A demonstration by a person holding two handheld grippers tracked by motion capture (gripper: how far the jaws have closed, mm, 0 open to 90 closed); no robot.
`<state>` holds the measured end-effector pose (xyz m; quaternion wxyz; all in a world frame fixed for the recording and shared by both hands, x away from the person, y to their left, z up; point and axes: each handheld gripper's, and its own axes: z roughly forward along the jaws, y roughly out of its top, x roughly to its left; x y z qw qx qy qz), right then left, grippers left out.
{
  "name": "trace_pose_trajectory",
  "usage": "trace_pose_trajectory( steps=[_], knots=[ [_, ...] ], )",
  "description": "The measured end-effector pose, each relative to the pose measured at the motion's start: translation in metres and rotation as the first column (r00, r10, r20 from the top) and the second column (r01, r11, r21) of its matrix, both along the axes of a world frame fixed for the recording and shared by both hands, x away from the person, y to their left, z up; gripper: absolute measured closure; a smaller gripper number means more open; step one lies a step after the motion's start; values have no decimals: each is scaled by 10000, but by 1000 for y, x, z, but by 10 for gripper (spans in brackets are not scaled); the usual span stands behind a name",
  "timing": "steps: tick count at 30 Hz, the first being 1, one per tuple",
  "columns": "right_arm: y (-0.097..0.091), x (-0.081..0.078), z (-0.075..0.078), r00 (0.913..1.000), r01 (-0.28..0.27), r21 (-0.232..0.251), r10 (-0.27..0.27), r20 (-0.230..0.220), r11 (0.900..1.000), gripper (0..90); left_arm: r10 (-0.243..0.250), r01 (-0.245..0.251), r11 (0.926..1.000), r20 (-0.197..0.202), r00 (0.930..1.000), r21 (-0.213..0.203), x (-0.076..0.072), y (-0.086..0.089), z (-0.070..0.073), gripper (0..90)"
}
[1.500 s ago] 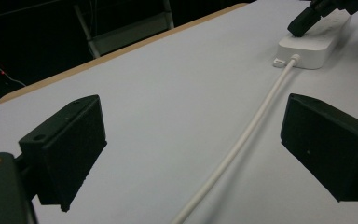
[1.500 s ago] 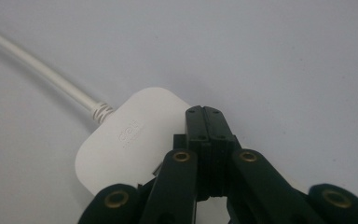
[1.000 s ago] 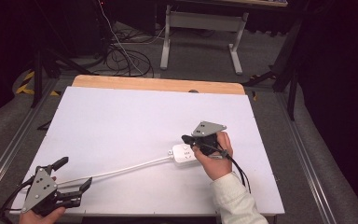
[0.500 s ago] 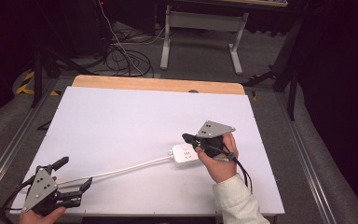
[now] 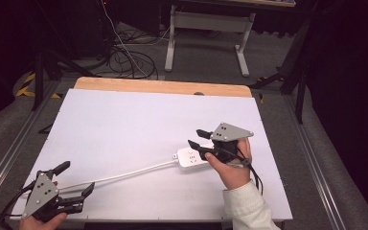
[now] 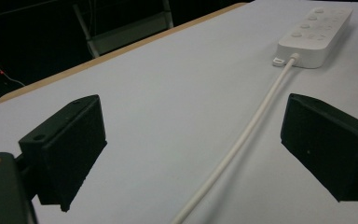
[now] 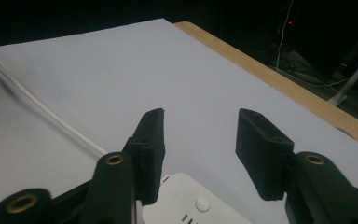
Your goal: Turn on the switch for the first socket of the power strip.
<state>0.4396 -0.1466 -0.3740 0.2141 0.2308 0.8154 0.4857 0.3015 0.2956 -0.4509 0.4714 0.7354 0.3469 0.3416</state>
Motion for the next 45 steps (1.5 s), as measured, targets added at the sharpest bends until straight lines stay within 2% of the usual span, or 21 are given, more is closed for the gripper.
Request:
trace_pose_trajectory(
  steps=[5, 13, 21, 27, 38, 45],
  knots=[
    [-9, -8, 5, 9997, 101, 162, -105, 226, 9998, 416, 7, -7, 10000, 0, 10000, 10, 0, 0, 0, 71],
    [-28, -22, 5, 9996, 169, 517, -180, 209, 9985, 274, -10, 10, 10000, 11, 10000, 1, 0, 0, 0, 71],
    [-45, -31, -1, 9993, 286, 824, -304, 198, 9962, 210, -17, 17, 10000, 64, 10000, -15, 0, 0, 0, 70],
    [-54, -38, -11, 9995, 292, 949, -300, 74, 9951, 193, -15, 15, 10000, 58, 10000, 7, 0, 0, 0, 70],
    [-70, -47, -34, 9986, 439, 880, -412, -329, 9951, 196, 1, -2, 10000, 68, 10000, 73, 0, 0, 0, 70],
    [-81, -50, -50, 9939, 642, 835, -562, -949, 9944, 205, 29, -29, 10000, 31, 10000, 34, 0, -1, 0, 70]
  ],
)
